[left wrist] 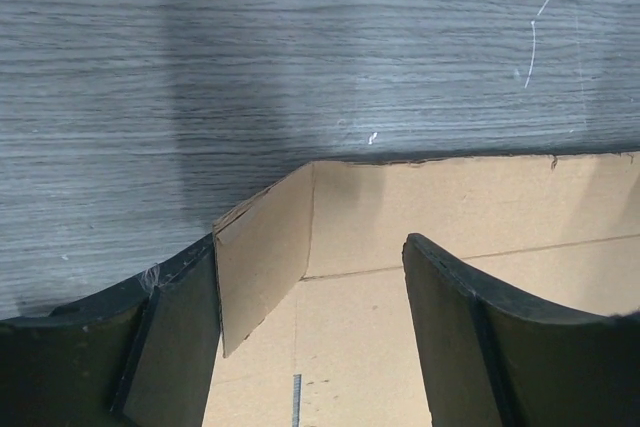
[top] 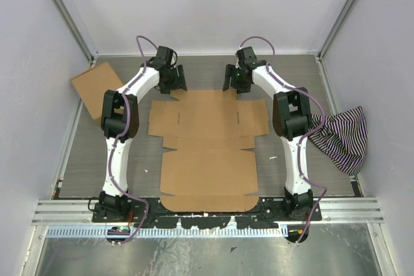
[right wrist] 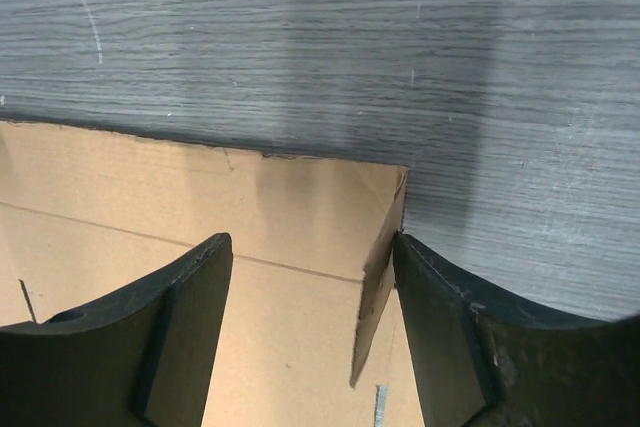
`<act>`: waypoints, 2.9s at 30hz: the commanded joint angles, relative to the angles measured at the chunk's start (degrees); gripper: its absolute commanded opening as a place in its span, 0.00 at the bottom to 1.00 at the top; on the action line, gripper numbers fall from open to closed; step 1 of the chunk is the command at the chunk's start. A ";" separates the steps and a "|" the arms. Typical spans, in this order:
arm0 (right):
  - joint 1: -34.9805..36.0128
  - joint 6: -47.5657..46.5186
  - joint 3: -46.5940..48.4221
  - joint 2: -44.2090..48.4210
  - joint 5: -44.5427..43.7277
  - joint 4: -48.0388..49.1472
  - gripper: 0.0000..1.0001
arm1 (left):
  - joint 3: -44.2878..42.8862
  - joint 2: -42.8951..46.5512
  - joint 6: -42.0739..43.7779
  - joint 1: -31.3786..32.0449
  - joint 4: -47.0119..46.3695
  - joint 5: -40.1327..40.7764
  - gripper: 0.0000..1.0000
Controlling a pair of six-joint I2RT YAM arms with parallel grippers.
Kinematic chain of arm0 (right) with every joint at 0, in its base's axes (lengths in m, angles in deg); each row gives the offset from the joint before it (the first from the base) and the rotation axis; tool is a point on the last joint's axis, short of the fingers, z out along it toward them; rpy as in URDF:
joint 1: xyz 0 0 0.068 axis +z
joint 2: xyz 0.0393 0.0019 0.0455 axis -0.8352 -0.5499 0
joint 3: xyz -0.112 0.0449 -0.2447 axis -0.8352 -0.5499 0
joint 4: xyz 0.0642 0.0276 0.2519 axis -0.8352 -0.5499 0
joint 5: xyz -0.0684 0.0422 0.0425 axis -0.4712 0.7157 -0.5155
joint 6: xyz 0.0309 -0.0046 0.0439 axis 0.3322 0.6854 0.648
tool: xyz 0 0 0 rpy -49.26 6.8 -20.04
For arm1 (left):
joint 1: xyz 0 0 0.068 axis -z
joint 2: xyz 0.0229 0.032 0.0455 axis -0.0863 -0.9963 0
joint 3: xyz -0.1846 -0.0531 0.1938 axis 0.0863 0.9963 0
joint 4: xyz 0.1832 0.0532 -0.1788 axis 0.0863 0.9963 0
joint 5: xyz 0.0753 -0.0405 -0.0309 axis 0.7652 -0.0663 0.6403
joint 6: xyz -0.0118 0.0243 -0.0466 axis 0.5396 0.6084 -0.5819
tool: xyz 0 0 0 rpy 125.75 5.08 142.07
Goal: Fold the paper box
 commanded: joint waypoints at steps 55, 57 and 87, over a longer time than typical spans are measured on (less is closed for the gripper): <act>1.70 1.85 11.94 -8.57 -0.96 -4.73 0.65 | -22.58 -13.27 -2.41 4.50 8.96 -3.89 0.74; 1.05 1.56 13.57 -8.74 -0.72 -4.76 0.65 | -26.29 -15.04 -2.43 3.93 10.46 -3.92 0.74; -3.60 4.08 -53.97 43.25 -5.39 10.50 0.91 | 52.15 45.58 -6.30 2.58 -9.88 0.96 0.78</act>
